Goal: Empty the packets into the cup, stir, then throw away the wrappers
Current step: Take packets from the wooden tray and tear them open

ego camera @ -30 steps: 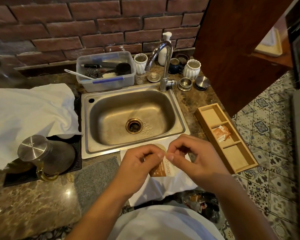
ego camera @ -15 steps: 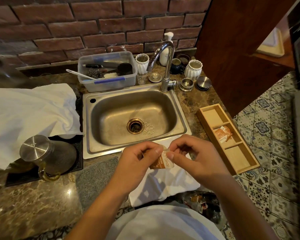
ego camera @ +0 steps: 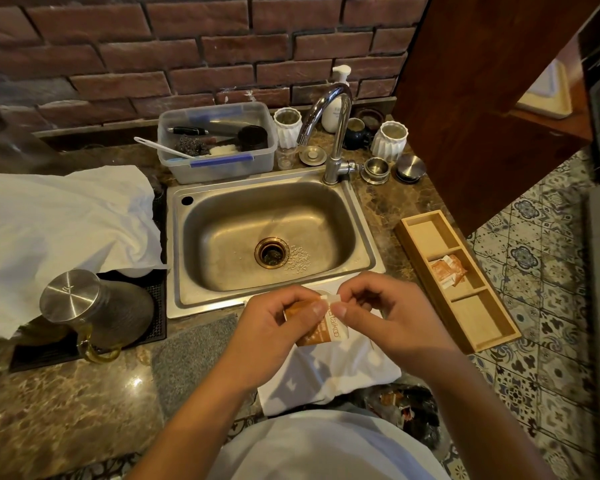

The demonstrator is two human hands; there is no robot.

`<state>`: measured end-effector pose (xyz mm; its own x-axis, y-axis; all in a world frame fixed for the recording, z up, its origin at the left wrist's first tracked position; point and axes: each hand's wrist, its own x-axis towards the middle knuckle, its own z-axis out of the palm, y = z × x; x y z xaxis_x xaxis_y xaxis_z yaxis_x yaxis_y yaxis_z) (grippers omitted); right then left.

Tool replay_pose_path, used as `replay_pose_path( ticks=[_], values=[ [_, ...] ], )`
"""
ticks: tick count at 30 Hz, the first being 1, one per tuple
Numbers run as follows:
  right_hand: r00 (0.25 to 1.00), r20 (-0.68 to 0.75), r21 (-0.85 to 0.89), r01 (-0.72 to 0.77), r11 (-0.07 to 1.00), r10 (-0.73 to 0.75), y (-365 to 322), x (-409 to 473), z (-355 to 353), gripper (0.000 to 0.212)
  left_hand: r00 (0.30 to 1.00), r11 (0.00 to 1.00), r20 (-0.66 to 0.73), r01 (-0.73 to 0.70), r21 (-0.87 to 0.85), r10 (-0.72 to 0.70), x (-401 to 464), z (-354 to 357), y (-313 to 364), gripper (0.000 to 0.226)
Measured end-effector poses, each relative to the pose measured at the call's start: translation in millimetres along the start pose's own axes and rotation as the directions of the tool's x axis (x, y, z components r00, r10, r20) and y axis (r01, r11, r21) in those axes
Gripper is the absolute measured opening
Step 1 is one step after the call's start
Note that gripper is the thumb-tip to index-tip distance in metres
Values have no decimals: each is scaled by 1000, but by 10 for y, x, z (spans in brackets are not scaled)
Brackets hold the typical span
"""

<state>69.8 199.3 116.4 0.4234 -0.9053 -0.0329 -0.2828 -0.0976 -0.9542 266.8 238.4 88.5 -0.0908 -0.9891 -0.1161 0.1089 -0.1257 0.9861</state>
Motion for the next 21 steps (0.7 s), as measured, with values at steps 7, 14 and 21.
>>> replay_pose_path(
  ticks=[7, 14, 21],
  values=[
    [989, -73, -56, 124, 991, -128, 3, 2, 43, 9, 999, 997, -10, 35, -72, -35, 27, 18, 5, 13],
    [932, -194, -287, 245, 926, -306, 60, -21, 137, 9, 988, 951, -49, 130, -282, -149, 53, 151, -23, 20],
    [973, -210, -79, 81, 994, -96, 63, -52, 98, 10, 982, 947, -27, 171, -272, -185, 80, 129, -12, 22]
  ],
)
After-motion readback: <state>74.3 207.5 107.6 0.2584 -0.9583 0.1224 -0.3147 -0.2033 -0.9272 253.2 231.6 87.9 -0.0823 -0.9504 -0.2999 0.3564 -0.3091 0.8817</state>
